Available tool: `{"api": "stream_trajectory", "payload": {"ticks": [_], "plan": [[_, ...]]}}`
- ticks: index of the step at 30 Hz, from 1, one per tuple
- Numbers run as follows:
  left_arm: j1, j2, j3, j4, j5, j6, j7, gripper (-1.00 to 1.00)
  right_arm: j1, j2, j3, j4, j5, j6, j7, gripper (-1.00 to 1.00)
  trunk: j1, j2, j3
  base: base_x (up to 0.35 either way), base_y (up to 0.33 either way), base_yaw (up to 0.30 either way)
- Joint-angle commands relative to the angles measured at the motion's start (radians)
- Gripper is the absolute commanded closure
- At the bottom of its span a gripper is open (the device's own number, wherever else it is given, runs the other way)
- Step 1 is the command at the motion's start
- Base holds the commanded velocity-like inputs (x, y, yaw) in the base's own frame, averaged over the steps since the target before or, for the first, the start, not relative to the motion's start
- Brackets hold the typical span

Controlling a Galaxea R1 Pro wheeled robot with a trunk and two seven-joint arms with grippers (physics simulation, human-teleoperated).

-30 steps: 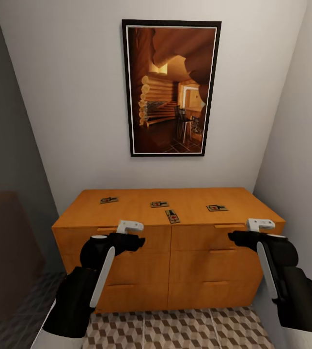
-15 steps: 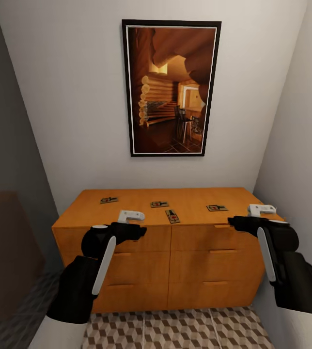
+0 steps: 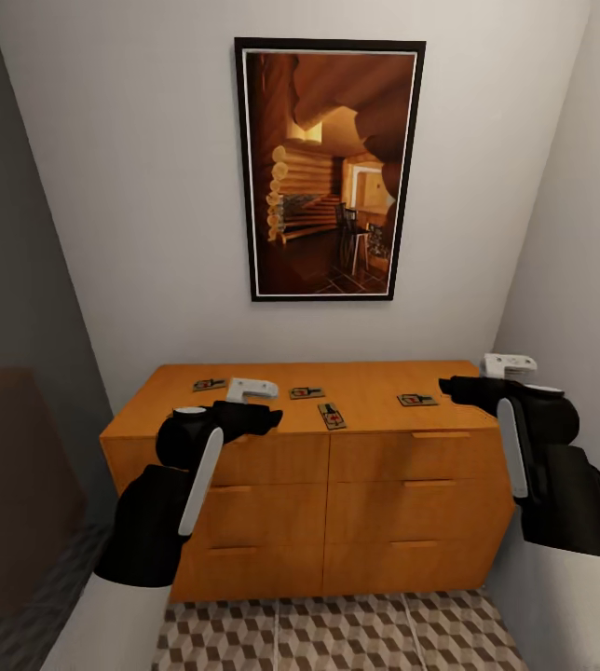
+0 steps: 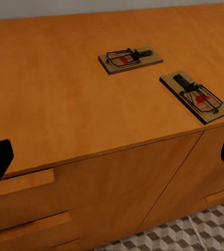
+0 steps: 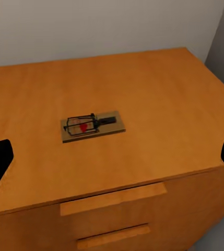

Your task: Take the four mousetraps from the cabinet in the bathroom and place them on the bathroom floor. Make sure all four end up on the same floor surface, and ensure that at least two of them are either under or directly next to the same bathroom sink.

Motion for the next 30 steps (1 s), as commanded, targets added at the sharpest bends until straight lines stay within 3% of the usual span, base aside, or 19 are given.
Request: {"api": "stream_trajectory", "payload": {"ticks": [1,12,20,27,30], "plan": [[-0.007,0.000,0.000,0.000,0.000,0.005,-0.001,-1.00,-0.012,0.000,0.001,0.000,0.003,0.005,0.000,-1.00,0.000,-0.001,-0.001,0.000,0.000,0.000],[-0.040,0.013,0.001,-0.001,-0.011,0.008,0.002,-1.00,-0.104,0.010,0.003,0.005,-0.004,0.005,0.000,-1.00,0.000,-0.001,-0.001,0.000,0.000,0.000],[-0.065,0.030,0.001,0.005,-0.010,0.008,0.000,-1.00,-0.121,0.014,0.005,0.015,-0.008,0.005,-0.002,-1.00,0.000,-0.001,-0.001,0.000,0.000,0.000],[-0.119,0.048,0.004,0.040,-0.004,0.008,-0.017,-1.00,-0.126,0.017,0.005,0.062,-0.010,0.005,-0.005,-1.00,0.000,-0.001,-0.001,0.000,0.000,0.000],[-0.143,0.068,0.007,0.070,-0.002,0.008,-0.045,-1.00,-0.127,0.025,0.005,0.092,-0.008,0.005,-0.005,-1.00,0.000,-0.001,-0.001,0.000,0.000,0.000]]}}
